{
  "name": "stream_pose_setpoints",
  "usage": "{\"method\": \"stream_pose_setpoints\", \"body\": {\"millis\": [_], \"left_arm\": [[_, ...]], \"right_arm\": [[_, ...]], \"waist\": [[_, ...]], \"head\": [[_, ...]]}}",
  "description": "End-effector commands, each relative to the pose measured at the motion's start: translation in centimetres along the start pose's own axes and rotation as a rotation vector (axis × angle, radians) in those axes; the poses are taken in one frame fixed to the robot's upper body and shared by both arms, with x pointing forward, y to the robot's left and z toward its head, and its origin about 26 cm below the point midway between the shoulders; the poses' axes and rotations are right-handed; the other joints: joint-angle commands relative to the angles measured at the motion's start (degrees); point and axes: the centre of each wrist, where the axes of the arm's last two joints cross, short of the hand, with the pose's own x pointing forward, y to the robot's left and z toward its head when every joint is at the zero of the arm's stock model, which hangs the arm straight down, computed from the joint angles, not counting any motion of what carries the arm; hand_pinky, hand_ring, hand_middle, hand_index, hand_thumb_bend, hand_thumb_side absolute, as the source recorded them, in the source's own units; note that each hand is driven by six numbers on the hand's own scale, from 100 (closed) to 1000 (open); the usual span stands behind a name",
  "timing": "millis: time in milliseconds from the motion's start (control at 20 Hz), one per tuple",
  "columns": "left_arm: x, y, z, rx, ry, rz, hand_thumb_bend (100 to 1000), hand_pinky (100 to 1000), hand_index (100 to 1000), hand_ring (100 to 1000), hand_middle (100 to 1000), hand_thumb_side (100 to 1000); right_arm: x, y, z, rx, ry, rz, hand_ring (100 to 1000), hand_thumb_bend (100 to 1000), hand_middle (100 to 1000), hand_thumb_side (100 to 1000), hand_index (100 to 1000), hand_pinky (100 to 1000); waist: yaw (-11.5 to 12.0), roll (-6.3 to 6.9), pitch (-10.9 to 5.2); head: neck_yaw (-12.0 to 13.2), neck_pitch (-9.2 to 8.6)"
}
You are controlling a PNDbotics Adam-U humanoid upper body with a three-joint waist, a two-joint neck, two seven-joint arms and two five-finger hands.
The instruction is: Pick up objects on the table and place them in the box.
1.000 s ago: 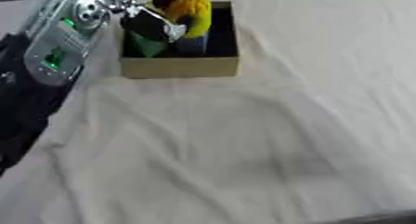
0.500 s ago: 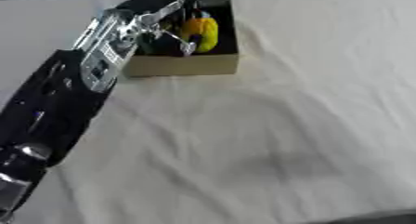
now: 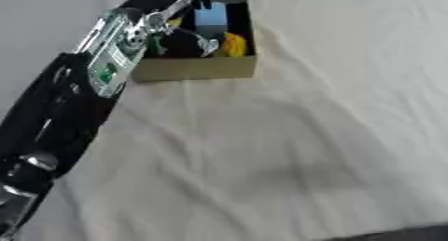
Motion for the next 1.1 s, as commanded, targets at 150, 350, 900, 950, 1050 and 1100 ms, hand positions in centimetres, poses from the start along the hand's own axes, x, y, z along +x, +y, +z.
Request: {"method": "stream_pose_setpoints", "body": {"millis": [150,350,900,950,1050,1100], "left_arm": [[1.0,3.9,1.1,0.119,-0.036,0.034,265,730,906,748,691,421],[1.8,6.3,2.1,0.206,-0.074,0.077,100,698,864,708,634,389],[-1.7,13.2,10.9,0.646,-0.166,0.111,100,702,842,703,629,433],[-2.1,13.4,11.9,0.678,-0.164,0.117,100,702,842,703,629,433],[-2.5,13.4,13.5,0.742,-0.172,0.135,100,698,846,695,623,432],[-2.7,13.4,14.2,0.768,-0.178,0.142,100,698,846,695,623,432]], "right_arm": [[0.4,-0.5,-0.5,0.011,-0.023,0.015,883,100,755,637,872,960],[0.4,-0.6,-0.3,0.003,-0.024,0.016,883,100,756,637,872,959],[0.4,-1.0,-1.5,-0.069,-0.077,-0.015,883,100,762,647,873,957],[0.5,-1.0,-1.7,-0.073,-0.082,-0.022,883,100,762,647,873,957],[0.5,-1.0,-2.5,-0.104,-0.112,-0.044,882,100,764,654,873,957],[0.5,-1.0,-2.8,-0.111,-0.119,-0.055,882,100,764,654,873,957]], "waist": [[0.0,-0.66,-1.62],[0.2,-0.96,-1.90],[3.2,-2.16,-2.02],[3.3,-2.21,-2.01],[3.8,-2.72,-1.80],[3.8,-2.80,-1.75]], "head": [[-0.2,-0.04],[-0.4,0.13],[-3.0,-0.16],[-2.9,-0.22],[-3.3,-0.62],[-3.2,-0.70]]}}
